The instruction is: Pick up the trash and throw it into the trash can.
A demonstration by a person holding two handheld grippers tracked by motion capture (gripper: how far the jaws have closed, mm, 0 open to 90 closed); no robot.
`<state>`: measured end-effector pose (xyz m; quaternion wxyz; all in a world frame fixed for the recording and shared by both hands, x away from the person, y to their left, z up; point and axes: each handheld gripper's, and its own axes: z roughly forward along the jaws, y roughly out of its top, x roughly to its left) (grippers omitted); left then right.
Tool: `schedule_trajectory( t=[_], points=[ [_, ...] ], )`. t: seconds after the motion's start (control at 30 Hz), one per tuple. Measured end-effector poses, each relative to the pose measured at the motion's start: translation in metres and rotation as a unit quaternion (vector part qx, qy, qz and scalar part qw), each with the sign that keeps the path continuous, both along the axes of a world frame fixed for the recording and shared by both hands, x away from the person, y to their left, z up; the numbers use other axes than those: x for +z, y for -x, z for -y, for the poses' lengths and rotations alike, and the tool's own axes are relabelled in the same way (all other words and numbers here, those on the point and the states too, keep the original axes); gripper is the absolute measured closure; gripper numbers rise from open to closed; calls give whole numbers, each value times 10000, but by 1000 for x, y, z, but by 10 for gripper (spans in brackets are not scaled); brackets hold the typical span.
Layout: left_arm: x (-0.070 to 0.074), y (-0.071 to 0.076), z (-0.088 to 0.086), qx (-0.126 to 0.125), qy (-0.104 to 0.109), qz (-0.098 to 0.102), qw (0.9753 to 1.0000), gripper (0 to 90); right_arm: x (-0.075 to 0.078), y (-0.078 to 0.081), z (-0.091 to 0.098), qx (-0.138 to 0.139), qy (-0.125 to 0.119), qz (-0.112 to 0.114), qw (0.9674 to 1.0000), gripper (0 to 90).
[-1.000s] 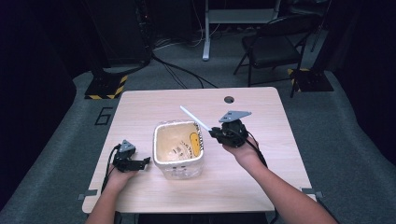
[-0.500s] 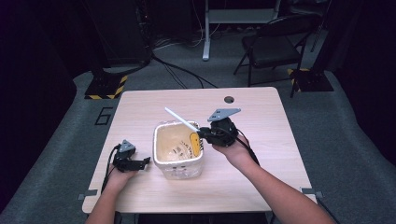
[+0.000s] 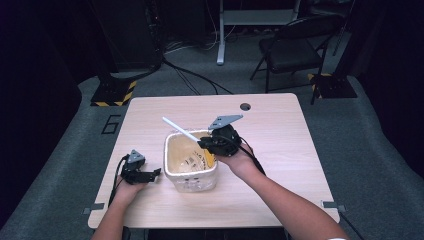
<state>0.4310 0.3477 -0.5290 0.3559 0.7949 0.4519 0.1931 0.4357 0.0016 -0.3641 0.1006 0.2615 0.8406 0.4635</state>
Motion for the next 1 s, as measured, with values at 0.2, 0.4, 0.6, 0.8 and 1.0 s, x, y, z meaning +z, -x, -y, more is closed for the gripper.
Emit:
schedule_trajectory(
  t=[0.2,0.4,0.6,0.8,1.0],
  points=[
    [0,0,0,0,-2,0,10000,151,-3,0,-13,48,16,-68,10000,786],
    [0,0,0,-1,3,0,10000,151,-6,0,-24,127,47,-87,9999,785],
    [0,0,0,-1,4,-3,10000,151,-9,-2,-32,205,109,-64,9997,785],
    [0,0,0,2,5,0,10000,151,-12,-3,-37,205,136,-97,9997,785],
    [0,0,0,-5,-3,0,10000,151,-15,-4,-39,230,169,-153,9995,780]
  ],
)
